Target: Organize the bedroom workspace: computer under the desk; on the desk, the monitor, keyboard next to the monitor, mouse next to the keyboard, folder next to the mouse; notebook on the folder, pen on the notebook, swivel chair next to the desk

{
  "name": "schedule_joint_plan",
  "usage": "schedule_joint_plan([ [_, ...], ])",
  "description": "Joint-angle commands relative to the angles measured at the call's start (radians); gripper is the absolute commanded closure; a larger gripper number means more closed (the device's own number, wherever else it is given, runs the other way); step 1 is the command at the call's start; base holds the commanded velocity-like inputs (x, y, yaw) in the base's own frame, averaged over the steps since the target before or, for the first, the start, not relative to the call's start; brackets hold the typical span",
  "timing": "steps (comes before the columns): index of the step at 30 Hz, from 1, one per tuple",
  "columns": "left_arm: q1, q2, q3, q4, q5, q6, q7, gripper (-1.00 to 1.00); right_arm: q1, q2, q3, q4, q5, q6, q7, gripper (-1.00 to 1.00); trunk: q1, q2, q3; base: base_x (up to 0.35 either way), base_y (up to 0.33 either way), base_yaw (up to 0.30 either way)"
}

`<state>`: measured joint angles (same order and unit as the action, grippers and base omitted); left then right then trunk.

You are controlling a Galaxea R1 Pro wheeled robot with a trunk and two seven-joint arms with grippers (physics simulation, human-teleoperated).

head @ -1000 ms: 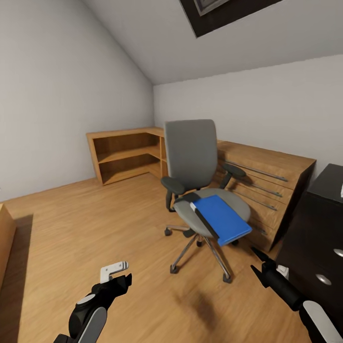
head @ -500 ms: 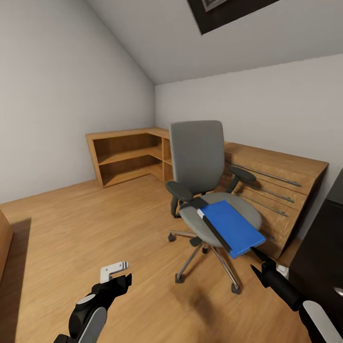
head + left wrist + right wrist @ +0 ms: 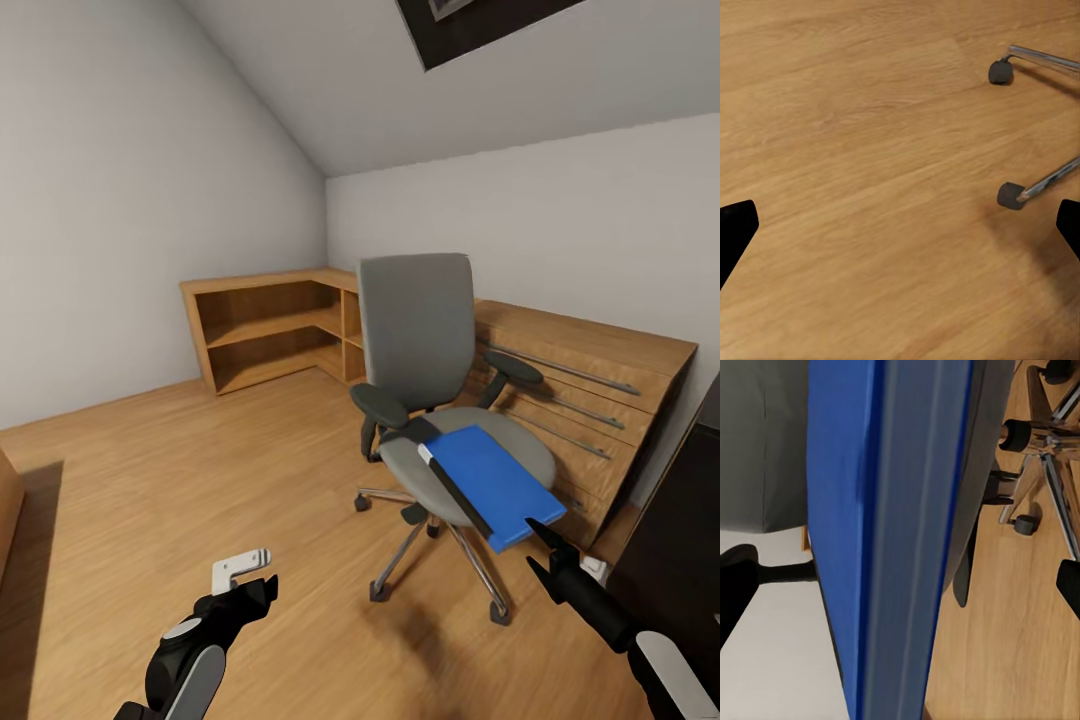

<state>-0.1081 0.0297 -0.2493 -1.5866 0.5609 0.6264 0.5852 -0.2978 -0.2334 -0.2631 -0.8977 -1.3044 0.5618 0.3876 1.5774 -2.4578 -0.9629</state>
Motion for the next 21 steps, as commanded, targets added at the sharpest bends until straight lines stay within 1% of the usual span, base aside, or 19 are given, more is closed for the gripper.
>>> schedule_joint_plan([
  [1,-0.001,0.001,-0.002,-0.001,0.010,0.001,0.010,-1.00,-0.001,0.000,-0.002,0.000,-0.004,0.007,0.000,-1.00,0.000,0.000,-0.001,0.004,0.000,0.000],
  [7,-0.001,0.001,-0.002,-0.001,0.010,0.001,0.010,-1.00,-0.001,0.000,-0.002,0.000,-0.004,0.007,0.000,-1.00,0.000,0.000,-0.001,0.118,0.045,0.000],
  [18,-0.001,0.001,-0.002,-0.001,0.010,0.001,0.010,-1.00,-0.001,0.000,-0.003,0.000,-0.004,0.007,0.000,-1.00,0.000,0.000,-0.001,0.011,0.004,0.000],
  [21,-0.001,0.001,-0.002,-0.001,0.010,0.001,0.009,-1.00,0.000,0.000,-0.002,0.000,-0.004,0.007,0.000,-1.00,0.000,0.000,-0.001,0.073,0.034,0.000],
])
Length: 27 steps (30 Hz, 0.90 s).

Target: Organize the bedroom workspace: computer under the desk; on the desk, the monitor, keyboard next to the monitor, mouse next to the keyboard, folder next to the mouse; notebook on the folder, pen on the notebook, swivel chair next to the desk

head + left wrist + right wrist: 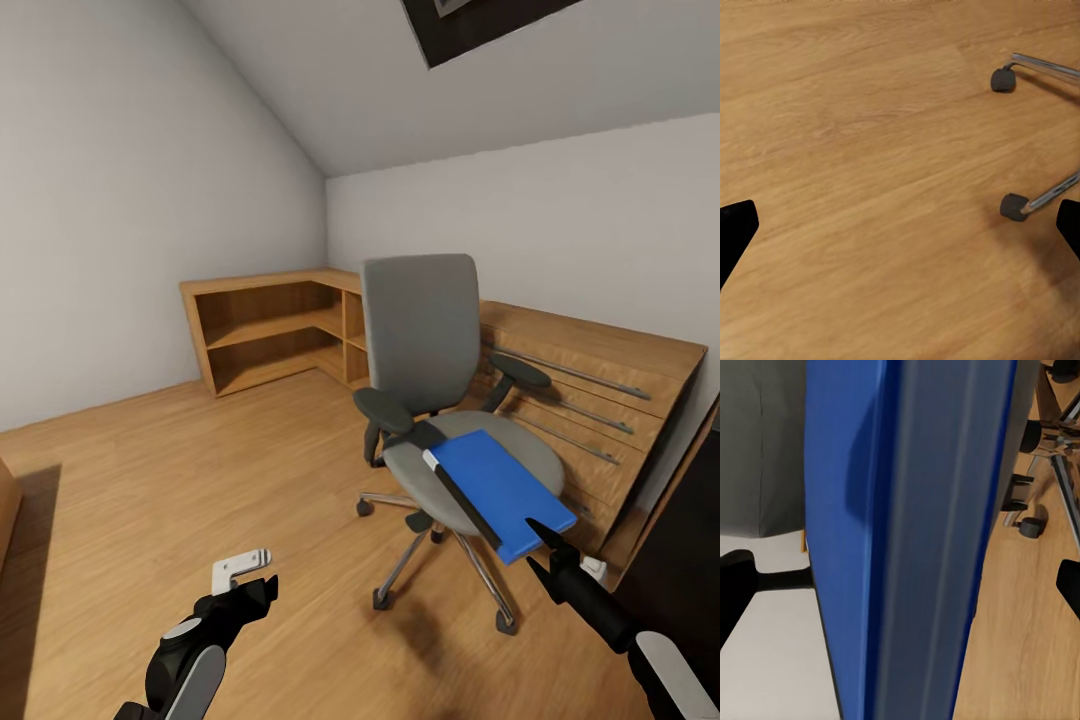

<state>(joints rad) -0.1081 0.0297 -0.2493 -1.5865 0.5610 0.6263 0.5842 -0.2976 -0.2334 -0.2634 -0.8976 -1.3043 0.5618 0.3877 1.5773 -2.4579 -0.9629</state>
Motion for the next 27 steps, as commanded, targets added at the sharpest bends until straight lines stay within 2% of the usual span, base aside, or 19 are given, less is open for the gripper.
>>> schedule_joint_plan([
  [1,-0.001,0.001,-0.002,-0.001,0.010,0.001,0.010,-1.00,-0.001,0.000,-0.002,0.000,-0.004,0.007,0.000,-1.00,0.000,0.000,-0.001,0.041,0.019,0.000],
  [16,-0.001,0.001,-0.002,-0.001,0.011,0.001,0.011,-1.00,-0.001,0.000,-0.002,0.000,-0.003,0.009,0.000,-1.00,0.000,0.000,-0.001,0.007,0.003,0.000],
  [17,-0.001,0.001,-0.002,-0.001,0.011,0.001,0.010,-1.00,-0.001,0.000,-0.001,0.000,-0.003,0.009,0.000,1.00,0.000,0.000,-0.001,0.000,0.000,0.000],
  [27,-0.001,0.001,-0.002,-0.001,0.011,0.001,0.010,-1.00,0.000,0.000,-0.002,-0.001,-0.003,0.009,0.002,1.00,0.000,0.000,-0.001,0.000,0.000,0.000],
])
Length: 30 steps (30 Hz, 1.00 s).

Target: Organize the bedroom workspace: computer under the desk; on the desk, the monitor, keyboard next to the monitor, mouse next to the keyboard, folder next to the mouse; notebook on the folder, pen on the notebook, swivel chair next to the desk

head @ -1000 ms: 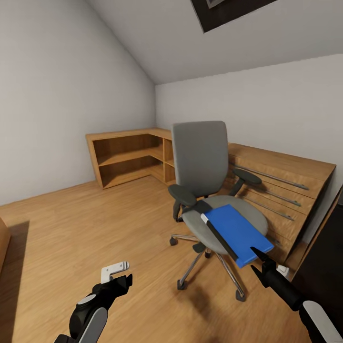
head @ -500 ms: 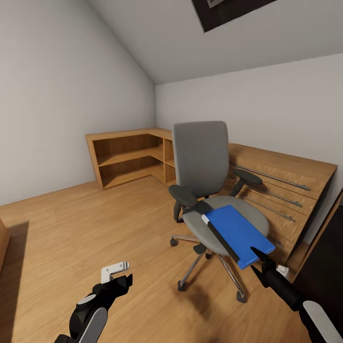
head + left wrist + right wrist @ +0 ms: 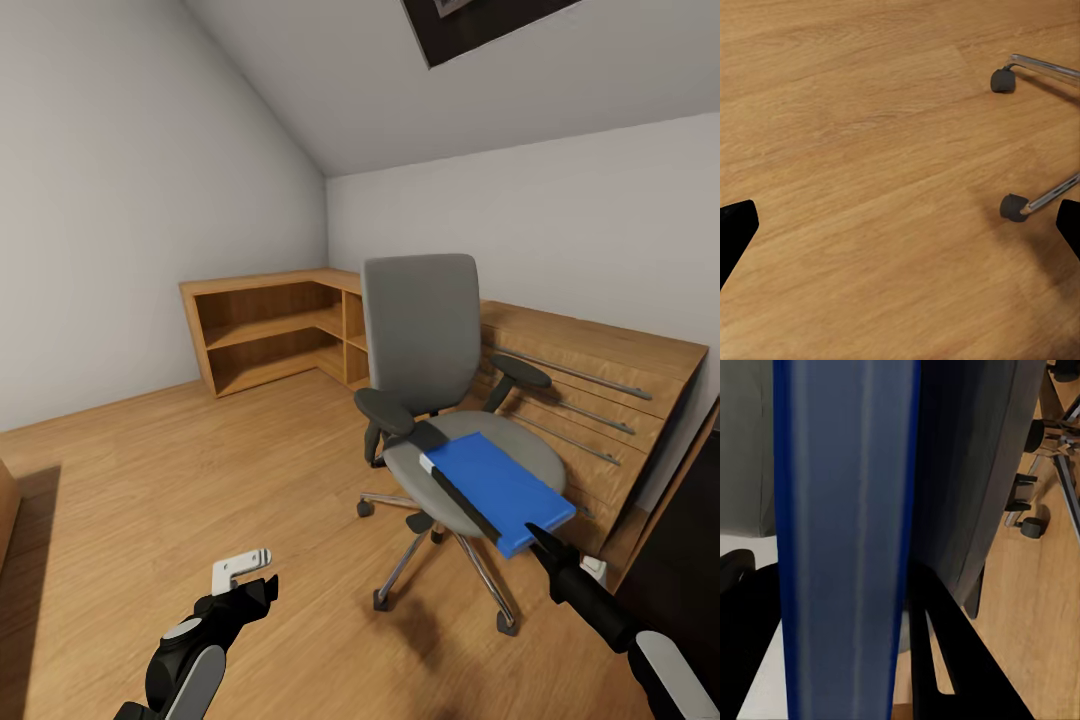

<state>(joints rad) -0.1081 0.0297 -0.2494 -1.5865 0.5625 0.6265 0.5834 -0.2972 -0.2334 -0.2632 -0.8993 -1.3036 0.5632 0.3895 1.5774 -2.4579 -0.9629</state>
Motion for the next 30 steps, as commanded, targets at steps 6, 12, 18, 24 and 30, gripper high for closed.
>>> schedule_joint_plan([
  [6,-0.001,0.001,-0.002,-0.001,0.010,0.001,0.011,-1.00,-0.001,0.000,-0.003,0.000,-0.004,0.007,0.000,1.00,-0.023,0.042,0.018,0.000,0.000,0.000],
  [12,-0.001,0.001,-0.002,-0.001,0.010,0.002,0.013,-1.00,-0.001,0.000,-0.004,0.000,-0.003,0.007,0.000,1.00,-0.046,0.084,0.037,0.000,0.000,0.000],
  [18,-0.001,0.001,-0.002,-0.001,0.010,0.002,0.013,-1.00,-0.001,-0.001,-0.004,-0.001,-0.003,0.007,0.001,1.00,-0.069,0.126,0.055,-0.086,-0.059,0.000],
  [24,-0.001,0.000,-0.004,-0.001,0.010,0.002,0.015,-1.00,-0.001,-0.001,-0.006,-0.006,-0.003,-0.001,0.005,1.00,-0.092,0.168,0.074,-0.244,-0.189,0.000],
  [30,-0.001,-0.001,-0.007,-0.001,0.008,0.002,0.017,-1.00,-0.001,-0.002,-0.008,-0.025,-0.002,-0.038,0.009,1.00,-0.115,0.210,0.093,-0.262,-0.207,0.000],
])
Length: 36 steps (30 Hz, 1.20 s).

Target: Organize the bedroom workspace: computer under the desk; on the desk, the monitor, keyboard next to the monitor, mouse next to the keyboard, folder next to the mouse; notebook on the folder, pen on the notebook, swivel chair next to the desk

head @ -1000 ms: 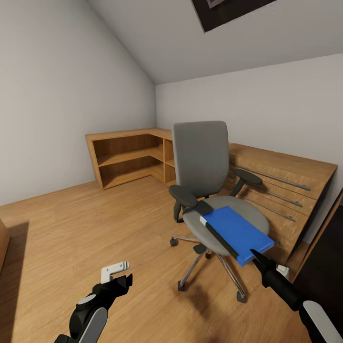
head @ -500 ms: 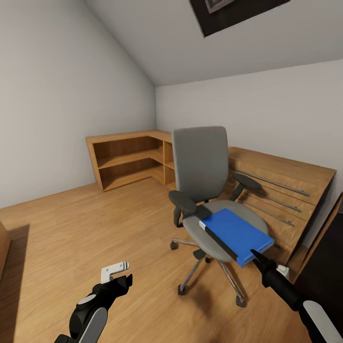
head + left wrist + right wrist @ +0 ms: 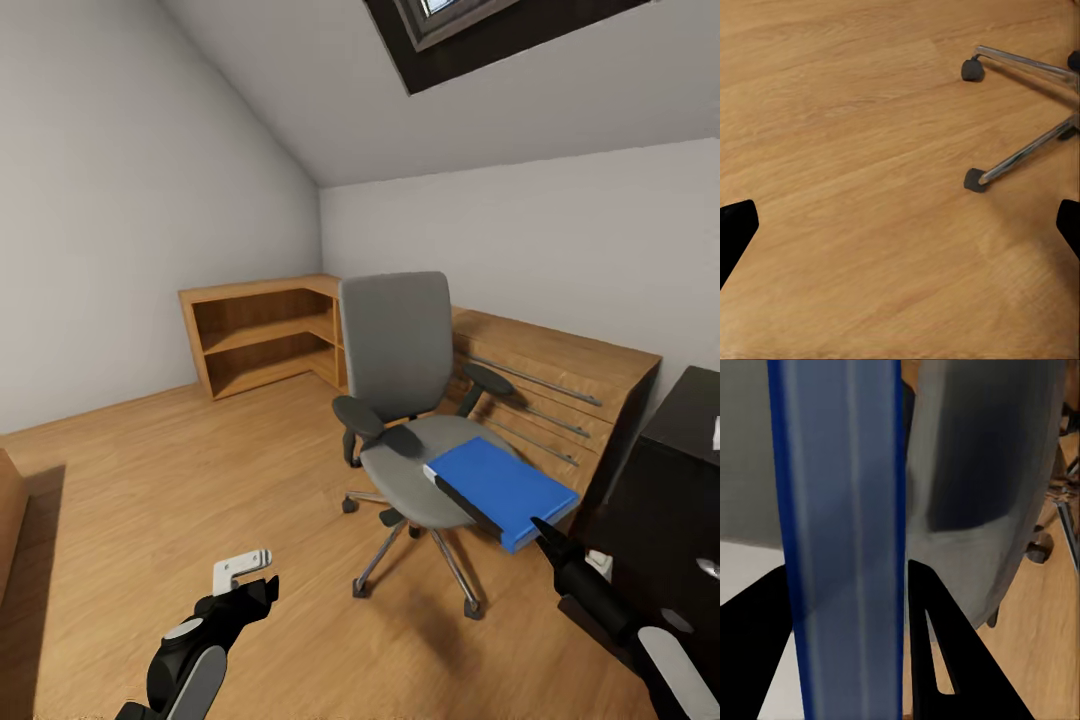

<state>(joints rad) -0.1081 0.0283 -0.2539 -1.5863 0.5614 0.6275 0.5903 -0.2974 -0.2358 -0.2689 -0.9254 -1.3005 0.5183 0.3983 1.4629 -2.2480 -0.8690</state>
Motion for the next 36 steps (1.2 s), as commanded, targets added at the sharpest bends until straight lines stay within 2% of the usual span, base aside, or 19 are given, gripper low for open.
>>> schedule_joint_plan([
  [1,-0.001,0.001,-0.002,-0.001,0.009,0.001,0.011,-1.00,0.000,0.000,-0.002,-0.011,-0.005,-0.008,0.000,1.00,-0.005,0.007,0.002,-0.263,-0.208,0.000],
  [3,-0.001,0.002,-0.002,-0.001,0.009,0.001,0.011,-1.00,0.000,0.002,0.000,-0.039,0.009,-0.028,0.000,1.00,-0.012,0.021,0.009,-0.261,-0.206,0.000],
  [6,-0.001,0.002,-0.002,-0.001,0.009,0.001,0.011,-1.00,0.002,0.012,-0.001,-0.108,0.074,-0.040,-0.001,1.00,-0.024,0.042,0.018,-0.149,-0.118,0.000],
  [7,-0.001,0.002,-0.002,-0.001,0.009,0.001,0.011,-1.00,0.003,0.019,-0.001,-0.133,0.089,-0.041,-0.002,1.00,-0.028,0.049,0.021,-0.054,-0.043,0.000],
  [8,-0.001,0.002,-0.002,-0.001,0.009,0.001,0.012,-1.00,0.006,0.038,-0.001,-0.201,0.114,-0.046,-0.006,1.00,-0.031,0.056,0.024,-0.018,-0.014,0.000],
  [11,-0.001,0.001,-0.002,-0.001,0.009,0.001,0.012,-1.00,0.019,0.059,-0.001,-0.281,0.148,-0.062,-0.010,1.00,-0.043,0.077,0.034,-0.008,-0.006,0.000],
  [14,-0.001,0.002,-0.002,-0.001,0.009,0.001,0.012,-1.00,0.052,0.084,-0.001,-0.373,0.205,-0.089,-0.013,1.00,-0.054,0.098,0.043,-0.002,-0.002,0.000],
  [16,-0.001,0.002,-0.002,-0.001,0.009,0.001,0.012,-1.00,0.081,0.101,-0.001,-0.438,0.226,-0.108,-0.015,1.00,-0.062,0.112,0.049,0.000,0.000,0.000],
  [20,-0.001,0.002,-0.002,-0.001,0.009,0.001,0.012,-1.00,0.121,0.119,-0.002,-0.519,0.237,-0.126,-0.018,1.00,-0.077,0.140,0.062,0.000,0.000,0.000],
  [24,-0.001,0.002,-0.002,-0.001,0.008,0.001,0.013,-1.00,0.134,0.131,-0.004,-0.544,0.240,-0.129,-0.028,1.00,-0.093,0.168,0.074,0.000,0.000,0.000],
  [31,-0.001,0.002,-0.002,-0.001,0.008,0.001,0.013,-1.00,0.138,0.132,-0.006,-0.550,0.237,-0.115,-0.077,1.00,-0.120,0.217,0.096,-0.111,0.000,0.000],
  [36,-0.001,0.002,-0.002,-0.001,0.009,0.001,0.013,-1.00,0.138,0.128,-0.007,-0.550,0.236,-0.105,-0.079,1.00,-0.139,0.252,0.112,-0.315,0.000,0.000],
])
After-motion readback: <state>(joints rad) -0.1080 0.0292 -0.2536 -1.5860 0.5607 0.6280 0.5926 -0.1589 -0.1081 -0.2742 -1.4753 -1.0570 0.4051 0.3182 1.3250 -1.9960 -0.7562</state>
